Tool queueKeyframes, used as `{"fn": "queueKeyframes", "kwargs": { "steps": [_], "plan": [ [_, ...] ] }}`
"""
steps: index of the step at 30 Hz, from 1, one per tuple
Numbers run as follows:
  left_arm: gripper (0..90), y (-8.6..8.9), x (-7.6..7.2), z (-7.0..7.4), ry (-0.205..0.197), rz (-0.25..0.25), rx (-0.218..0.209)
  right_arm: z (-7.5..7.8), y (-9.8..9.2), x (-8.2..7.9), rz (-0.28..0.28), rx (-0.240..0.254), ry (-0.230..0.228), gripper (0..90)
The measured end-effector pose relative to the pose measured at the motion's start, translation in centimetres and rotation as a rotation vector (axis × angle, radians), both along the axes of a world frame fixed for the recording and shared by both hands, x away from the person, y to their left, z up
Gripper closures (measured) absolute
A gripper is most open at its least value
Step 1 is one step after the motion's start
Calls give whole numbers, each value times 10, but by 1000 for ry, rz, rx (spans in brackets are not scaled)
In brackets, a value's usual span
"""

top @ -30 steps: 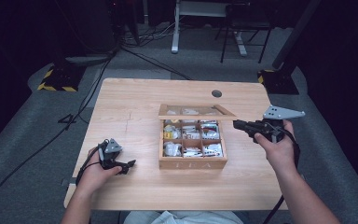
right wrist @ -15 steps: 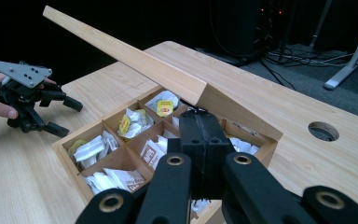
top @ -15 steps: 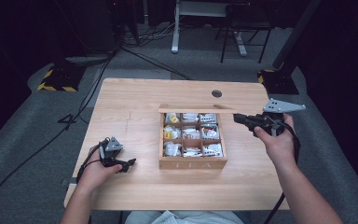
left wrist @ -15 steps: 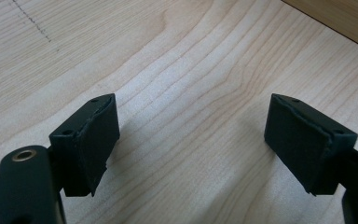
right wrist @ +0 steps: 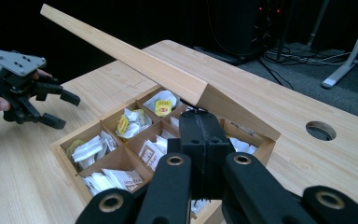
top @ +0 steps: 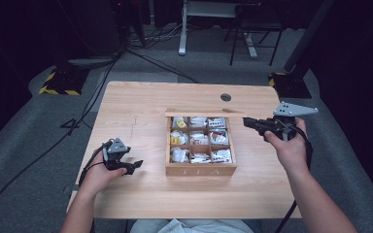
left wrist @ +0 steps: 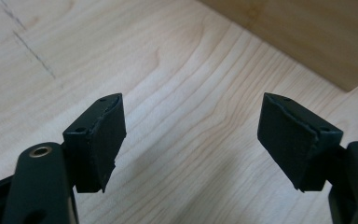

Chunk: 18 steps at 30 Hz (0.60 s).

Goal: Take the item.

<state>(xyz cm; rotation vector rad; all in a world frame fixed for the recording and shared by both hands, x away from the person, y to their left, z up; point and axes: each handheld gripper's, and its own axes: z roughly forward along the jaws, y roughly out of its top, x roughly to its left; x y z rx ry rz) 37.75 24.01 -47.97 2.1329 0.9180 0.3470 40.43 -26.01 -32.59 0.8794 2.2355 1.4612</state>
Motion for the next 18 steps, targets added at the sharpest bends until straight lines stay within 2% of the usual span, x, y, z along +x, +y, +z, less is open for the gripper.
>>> {"fn": "queueKeyframes", "kwargs": {
  "steps": [2, 7, 18],
  "plan": [
    [246, -2, -1, 6, -7, -11, -12, 0, 0, 0, -1, 1, -1, 900],
    [277, -8, -4, 17, -8, -23, -7, 1, 0, 1, -5, 2, 0, 900],
    [316, -35, -13, 51, -52, -100, -67, 2, 1, 1, -5, -4, 2, 900]
  ]
}}
